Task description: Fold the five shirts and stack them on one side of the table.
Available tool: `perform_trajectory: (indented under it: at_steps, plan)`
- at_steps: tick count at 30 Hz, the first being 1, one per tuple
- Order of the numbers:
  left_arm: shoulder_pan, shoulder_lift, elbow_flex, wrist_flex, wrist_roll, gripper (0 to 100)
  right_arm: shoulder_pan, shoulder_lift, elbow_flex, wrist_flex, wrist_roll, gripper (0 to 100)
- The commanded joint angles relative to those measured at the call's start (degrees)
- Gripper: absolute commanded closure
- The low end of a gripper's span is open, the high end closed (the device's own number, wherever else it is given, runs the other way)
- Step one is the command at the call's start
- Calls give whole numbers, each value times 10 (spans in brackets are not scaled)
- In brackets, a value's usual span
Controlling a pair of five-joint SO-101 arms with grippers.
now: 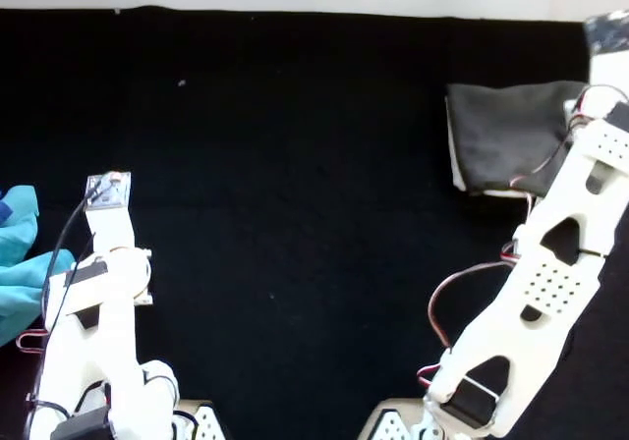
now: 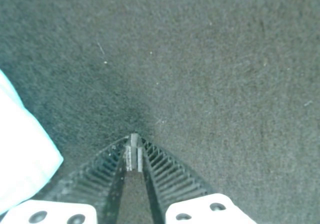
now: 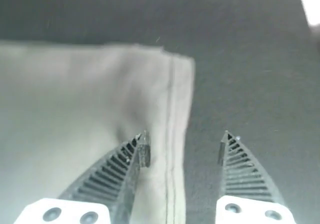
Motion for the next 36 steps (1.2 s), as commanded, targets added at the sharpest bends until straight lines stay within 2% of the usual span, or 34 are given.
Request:
perform_trajectory:
  at_steps: [1,10,16,20,23,26,36]
  plan:
    - [3,0,1,-16,4,991,-7,-44,-96,56,-69,789]
    - [3,0,1,-16,4,991,-48,-114,-295,235,-82,958]
    - [3,0,1,-16,4,991,-95,-176,-318,379,-83,968]
    - [3,0,1,-16,4,991,-104,-230,-315,383,-94,968]
    - [3,0,1,-16,4,991,-105,-292,-293,383,-161,968]
    - [3,0,1,-16,4,991,-120,-397,-190,383,-171,968]
    - [3,0,1,-16,4,991,-201,-807,444,350,-172,968]
